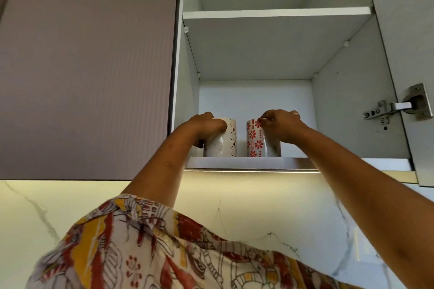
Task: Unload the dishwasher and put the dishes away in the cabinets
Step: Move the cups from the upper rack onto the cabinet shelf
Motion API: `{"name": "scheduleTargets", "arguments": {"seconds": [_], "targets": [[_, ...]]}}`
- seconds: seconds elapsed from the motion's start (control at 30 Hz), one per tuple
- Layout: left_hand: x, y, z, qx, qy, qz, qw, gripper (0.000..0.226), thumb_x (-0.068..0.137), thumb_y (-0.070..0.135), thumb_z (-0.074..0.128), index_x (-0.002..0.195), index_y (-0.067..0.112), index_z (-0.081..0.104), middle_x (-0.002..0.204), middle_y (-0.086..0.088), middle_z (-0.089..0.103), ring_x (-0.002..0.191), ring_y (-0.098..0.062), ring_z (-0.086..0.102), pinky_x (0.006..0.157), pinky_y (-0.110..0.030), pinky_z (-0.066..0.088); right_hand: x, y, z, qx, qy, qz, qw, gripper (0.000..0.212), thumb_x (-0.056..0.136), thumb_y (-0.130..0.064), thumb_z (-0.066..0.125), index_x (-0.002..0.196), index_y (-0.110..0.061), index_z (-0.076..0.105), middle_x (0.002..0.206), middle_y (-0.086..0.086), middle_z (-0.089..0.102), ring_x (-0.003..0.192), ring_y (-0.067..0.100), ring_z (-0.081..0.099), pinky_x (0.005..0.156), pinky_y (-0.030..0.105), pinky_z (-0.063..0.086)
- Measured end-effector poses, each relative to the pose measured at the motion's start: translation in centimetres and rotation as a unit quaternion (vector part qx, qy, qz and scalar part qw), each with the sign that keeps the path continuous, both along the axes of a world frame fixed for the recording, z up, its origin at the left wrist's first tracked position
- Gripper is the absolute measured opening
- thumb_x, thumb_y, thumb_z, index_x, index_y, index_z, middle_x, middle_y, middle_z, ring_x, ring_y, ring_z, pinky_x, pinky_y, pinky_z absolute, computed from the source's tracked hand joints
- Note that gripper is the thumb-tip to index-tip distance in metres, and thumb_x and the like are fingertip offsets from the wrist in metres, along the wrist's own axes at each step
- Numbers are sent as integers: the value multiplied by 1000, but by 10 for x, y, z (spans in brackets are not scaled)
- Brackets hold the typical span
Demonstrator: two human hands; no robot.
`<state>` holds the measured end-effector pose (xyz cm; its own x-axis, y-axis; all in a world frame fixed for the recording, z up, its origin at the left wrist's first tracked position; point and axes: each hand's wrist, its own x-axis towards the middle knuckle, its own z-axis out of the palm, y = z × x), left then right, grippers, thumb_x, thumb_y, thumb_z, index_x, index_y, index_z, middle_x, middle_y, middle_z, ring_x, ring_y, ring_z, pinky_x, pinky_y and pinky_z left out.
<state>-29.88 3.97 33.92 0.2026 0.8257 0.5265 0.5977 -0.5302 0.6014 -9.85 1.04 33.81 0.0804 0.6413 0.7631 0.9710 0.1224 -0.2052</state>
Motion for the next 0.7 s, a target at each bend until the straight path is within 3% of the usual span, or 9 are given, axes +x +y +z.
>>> {"name": "scheduleTargets", "arguments": {"seconds": [0.07, 0.17, 0.33, 0.5, 0.6, 0.7], "targets": [[-7, -5, 2, -27, 16, -35, 999, 45, 90, 18, 53, 132, 14, 37, 126, -16, 49, 101, -29, 54, 80, -35, 51, -1, -10, 5, -22, -4, 19, 1000, 36, 101, -27, 39, 129, -13, 56, 127, 9, 60, 118, 29, 53, 102, 41, 34], [-11, -6, 3, -12, 32, -49, 998, 51, 88, 12, 60, 134, 17, 39, 134, -11, 46, 115, -29, 48, 88, -39, 47, -3, -19, 10, -65, 7, 29, 997, 37, 101, -18, 39, 136, -10, 48, 134, 15, 51, 120, 36, 50, 86, 43, 50], [-3, 8, -3, 128, 62, 17, 990, 55, 78, 30, 73, 126, 17, 50, 125, -6, 52, 109, -24, 50, 86, -36, 47, -1, -21, 15, -49, -7, 26, 998, 31, 98, -18, 47, 127, -11, 54, 130, 14, 53, 109, 31, 55, 71, 32, 50], [14, 27, -7, 238, 127, 131, 954, 67, 69, 48, 76, 123, 17, 52, 120, -9, 50, 111, -25, 50, 83, -31, 41, 1, -12, 19, -36, -1, 23, 999, 25, 92, -26, 59, 111, -10, 60, 117, 13, 61, 86, 22, 56, 52, 22, 46], [19, 33, -4, 227, 168, 156, 947, 69, 71, 49, 74, 125, 15, 51, 122, -10, 51, 112, -26, 51, 86, -32, 42, -2, -6, 23, -43, -15, 9, 999, 27, 88, -30, 64, 105, -9, 63, 113, 14, 64, 84, 21, 58, 58, 24, 50], [21, 35, 8, 148, 239, 158, 946, 56, 83, 35, 68, 128, 7, 51, 125, -14, 54, 112, -28, 55, 87, -33, 47, -4, -3, 30, -72, -7, 19, 997, 24, 88, -25, 64, 106, -9, 66, 115, 14, 63, 92, 26, 61, 67, 30, 54]]}}
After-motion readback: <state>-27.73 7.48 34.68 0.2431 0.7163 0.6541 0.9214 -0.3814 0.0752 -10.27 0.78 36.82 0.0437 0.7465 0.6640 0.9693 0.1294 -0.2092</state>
